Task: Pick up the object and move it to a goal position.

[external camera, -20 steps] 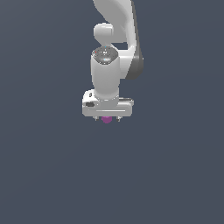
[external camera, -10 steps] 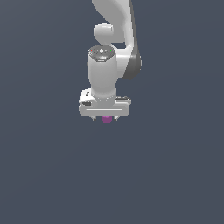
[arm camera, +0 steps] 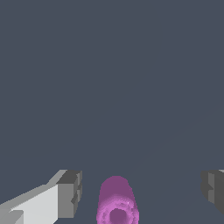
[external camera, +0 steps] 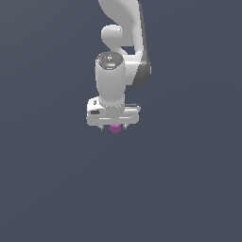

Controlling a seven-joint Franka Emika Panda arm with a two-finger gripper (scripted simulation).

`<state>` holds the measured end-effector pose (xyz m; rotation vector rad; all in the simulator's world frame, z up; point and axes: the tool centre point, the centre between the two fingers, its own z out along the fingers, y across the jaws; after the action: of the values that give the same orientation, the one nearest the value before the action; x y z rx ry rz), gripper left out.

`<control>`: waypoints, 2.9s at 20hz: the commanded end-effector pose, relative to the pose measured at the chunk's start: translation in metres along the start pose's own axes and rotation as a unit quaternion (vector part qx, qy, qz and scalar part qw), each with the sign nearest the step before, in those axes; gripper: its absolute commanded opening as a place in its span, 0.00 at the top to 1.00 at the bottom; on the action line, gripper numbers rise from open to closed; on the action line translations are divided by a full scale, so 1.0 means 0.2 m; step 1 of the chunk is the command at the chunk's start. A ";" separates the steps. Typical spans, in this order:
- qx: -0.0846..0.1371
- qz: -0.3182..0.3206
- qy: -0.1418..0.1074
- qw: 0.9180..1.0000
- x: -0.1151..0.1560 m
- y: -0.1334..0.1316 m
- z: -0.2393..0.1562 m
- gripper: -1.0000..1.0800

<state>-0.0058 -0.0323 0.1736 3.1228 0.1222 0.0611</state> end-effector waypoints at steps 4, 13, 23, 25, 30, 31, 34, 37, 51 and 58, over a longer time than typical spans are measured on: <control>0.001 -0.045 -0.003 0.999 -0.09 0.00 0.07 0.04; 0.006 -0.154 -0.011 0.988 -0.32 -0.02 0.24 0.04; 0.012 -0.238 -0.015 0.971 -0.52 -0.05 0.35 0.04; 0.012 -0.247 -0.016 0.969 -0.54 -0.05 0.36 0.04; 0.013 -0.258 -0.016 0.966 -0.57 -0.05 0.37 0.04; 0.013 -0.259 -0.016 0.966 -0.57 -0.05 0.37 0.04; 0.013 -0.257 -0.016 0.966 -0.57 -0.05 0.38 0.04; 0.013 -0.257 -0.016 0.966 -0.57 -0.05 0.41 0.04; 0.013 -0.259 -0.016 0.966 -0.58 -0.06 0.62 0.04; 0.013 -0.259 -0.016 0.966 -0.58 -0.06 0.62 1.00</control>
<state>-0.1177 -0.0328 0.0458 3.0003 0.9289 0.0020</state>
